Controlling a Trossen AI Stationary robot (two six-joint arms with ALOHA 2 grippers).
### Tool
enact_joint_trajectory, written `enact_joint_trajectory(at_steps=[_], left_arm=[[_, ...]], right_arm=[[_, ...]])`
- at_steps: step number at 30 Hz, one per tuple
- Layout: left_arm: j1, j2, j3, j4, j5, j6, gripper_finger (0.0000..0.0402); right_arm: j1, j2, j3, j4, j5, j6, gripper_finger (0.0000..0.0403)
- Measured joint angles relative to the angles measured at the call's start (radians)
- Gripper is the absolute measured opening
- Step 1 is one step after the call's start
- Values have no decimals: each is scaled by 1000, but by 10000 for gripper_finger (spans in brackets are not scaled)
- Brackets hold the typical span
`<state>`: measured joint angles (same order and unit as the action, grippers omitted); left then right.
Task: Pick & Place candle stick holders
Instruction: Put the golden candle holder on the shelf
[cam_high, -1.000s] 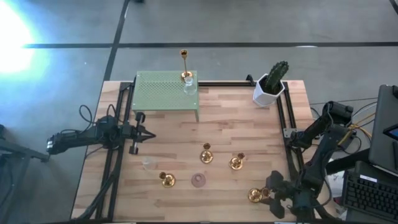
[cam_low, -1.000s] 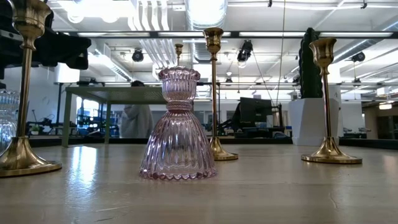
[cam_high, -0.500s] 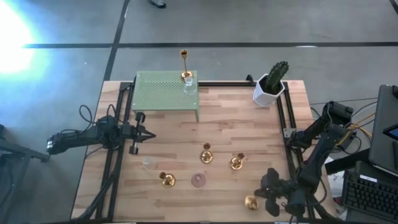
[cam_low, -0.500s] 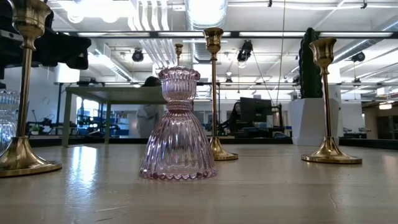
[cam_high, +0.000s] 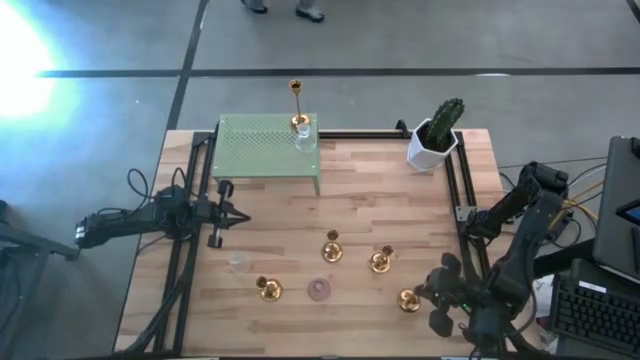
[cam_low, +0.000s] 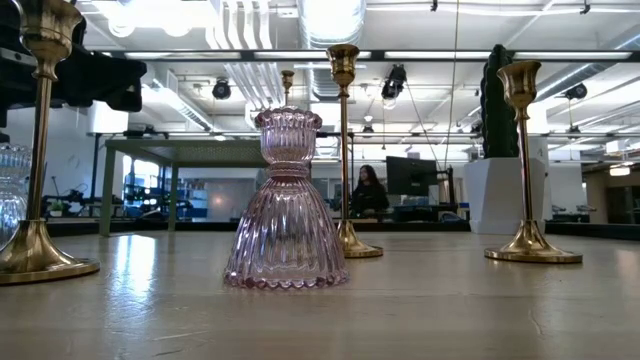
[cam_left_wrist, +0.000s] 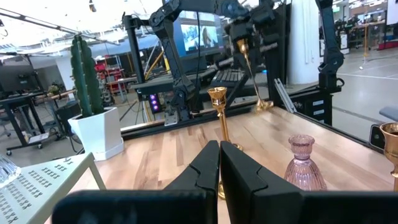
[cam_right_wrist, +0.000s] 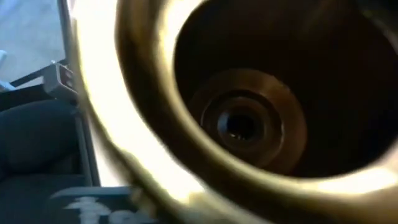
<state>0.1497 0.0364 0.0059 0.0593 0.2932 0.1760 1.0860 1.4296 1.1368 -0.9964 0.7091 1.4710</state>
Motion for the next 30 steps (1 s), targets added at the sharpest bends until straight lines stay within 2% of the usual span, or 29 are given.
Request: enact_joint_trajectory(at_steps=[5, 8, 15, 21, 27, 30], left_arm=[[0, 0, 0, 0, 0, 0, 19], [0, 0, 0, 0, 0, 0, 19], [0, 0, 0, 0, 0, 9, 19], [0, 0, 0, 0, 0, 6, 19], [0, 0, 0, 9, 0, 5, 19], [0, 0, 0, 66, 1, -26, 19]], right_arm=[[-48, 0, 152, -102, 33, -89, 11], [-90, -1, 218, -102, 62, -184, 11], [-215, -1, 351, -90, 47, -375, 11], [-330, 0, 487, -69, -21, -676, 11], [-481, -1, 602, -67, -145, -957, 11], [-569, -1, 628, -67, -230, -1067, 11]])
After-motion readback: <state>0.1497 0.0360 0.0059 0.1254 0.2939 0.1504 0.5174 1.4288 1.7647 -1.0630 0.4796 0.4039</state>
